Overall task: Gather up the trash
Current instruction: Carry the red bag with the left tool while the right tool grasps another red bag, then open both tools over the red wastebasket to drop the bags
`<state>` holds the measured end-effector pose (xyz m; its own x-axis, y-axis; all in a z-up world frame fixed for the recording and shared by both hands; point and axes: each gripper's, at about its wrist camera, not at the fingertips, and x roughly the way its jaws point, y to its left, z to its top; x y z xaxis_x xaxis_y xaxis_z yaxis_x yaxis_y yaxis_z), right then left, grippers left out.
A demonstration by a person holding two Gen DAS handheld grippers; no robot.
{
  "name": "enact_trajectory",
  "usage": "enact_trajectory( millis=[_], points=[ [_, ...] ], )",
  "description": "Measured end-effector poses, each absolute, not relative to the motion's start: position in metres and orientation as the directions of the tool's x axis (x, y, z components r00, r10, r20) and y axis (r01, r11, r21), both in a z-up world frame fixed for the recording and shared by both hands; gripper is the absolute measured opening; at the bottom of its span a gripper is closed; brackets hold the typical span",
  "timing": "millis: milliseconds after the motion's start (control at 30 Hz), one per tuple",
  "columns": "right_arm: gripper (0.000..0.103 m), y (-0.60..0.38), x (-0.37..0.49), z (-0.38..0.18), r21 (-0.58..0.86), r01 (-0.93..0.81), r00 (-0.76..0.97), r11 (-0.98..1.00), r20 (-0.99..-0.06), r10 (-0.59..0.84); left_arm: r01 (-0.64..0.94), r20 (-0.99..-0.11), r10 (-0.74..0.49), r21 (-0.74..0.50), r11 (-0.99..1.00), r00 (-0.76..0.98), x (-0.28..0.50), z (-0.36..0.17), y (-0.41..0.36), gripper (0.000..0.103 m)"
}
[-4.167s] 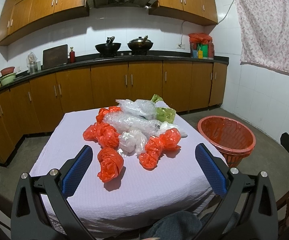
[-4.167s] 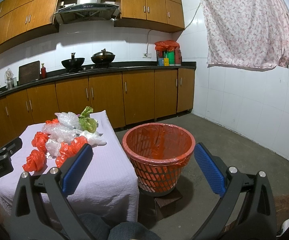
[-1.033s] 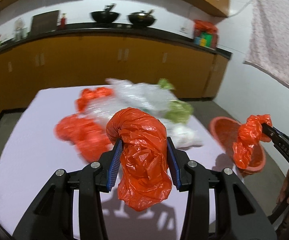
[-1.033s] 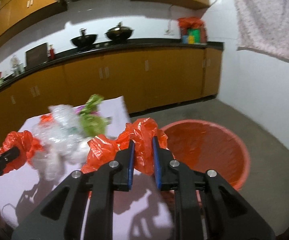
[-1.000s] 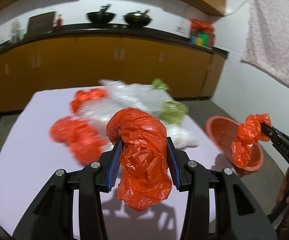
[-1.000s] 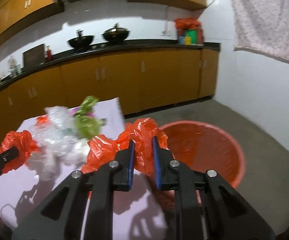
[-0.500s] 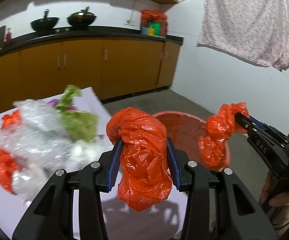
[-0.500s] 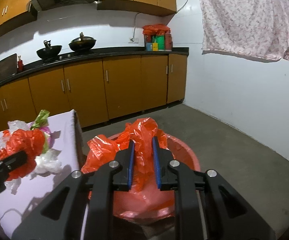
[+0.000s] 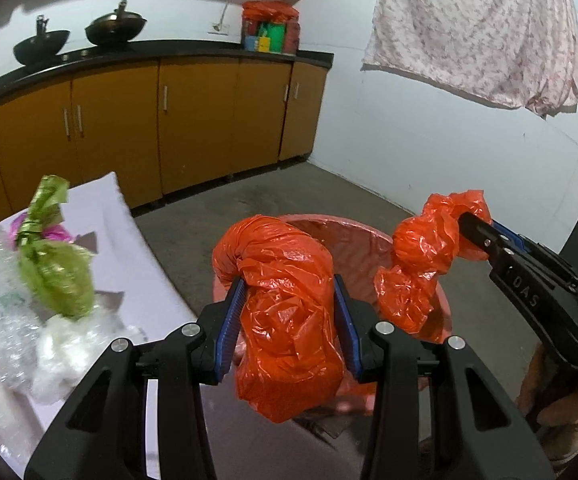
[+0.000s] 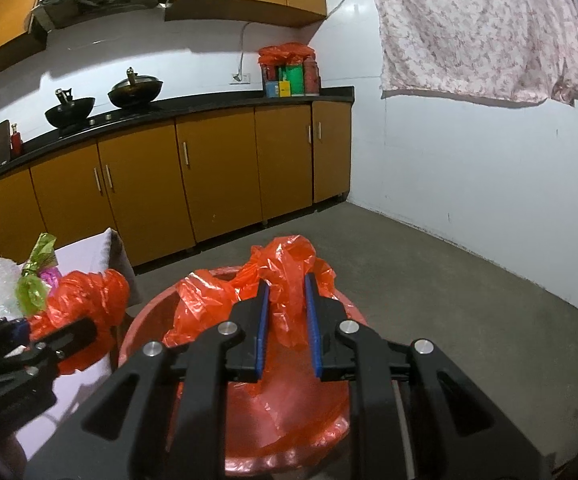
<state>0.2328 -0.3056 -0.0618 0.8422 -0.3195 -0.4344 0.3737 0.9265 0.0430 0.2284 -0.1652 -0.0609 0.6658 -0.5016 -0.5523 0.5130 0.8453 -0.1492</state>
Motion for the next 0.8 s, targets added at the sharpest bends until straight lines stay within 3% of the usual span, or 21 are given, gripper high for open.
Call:
enact_trajectory(
  millis=[267, 367, 433, 533, 800],
  points=[
    [0.019, -0.316, 0.248, -0.071, 0.081, 0.387, 0.835, 0.919, -0.453, -0.311, 0.539, -0.579, -0.517, -0.152, 0.828, 0.631, 0.245, -0.073, -0.181, 0.044],
    [0.024, -0.319, 0.249, -0.073, 0.103, 0.384, 0.839, 0.918, -0.454, -0.300, 0.548, -0.592, -0.521, -0.155, 0.822, 0.614, 0.250, -0.077, -0.185, 0.047],
    [0.035, -0.321, 0.249, -0.075, 0.112, 0.379, 0.841, 0.918, -0.455, -0.292, 0.550, -0.601, -0.525, -0.162, 0.819, 0.603, 0.252, -0.080, -0.186, 0.050],
    [0.040, -0.322, 0.246, -0.077, 0.111, 0.381, 0.840, 0.918, -0.455, -0.294, 0.542, -0.608, -0.524, -0.177, 0.822, 0.596, 0.254, -0.083, -0.185, 0.057],
    [0.050, -0.323, 0.238, -0.077, 0.112, 0.393, 0.837, 0.913, -0.455, -0.305, 0.513, -0.607, -0.506, -0.181, 0.839, 0.613, 0.246, -0.081, -0.169, 0.062]
  ],
)
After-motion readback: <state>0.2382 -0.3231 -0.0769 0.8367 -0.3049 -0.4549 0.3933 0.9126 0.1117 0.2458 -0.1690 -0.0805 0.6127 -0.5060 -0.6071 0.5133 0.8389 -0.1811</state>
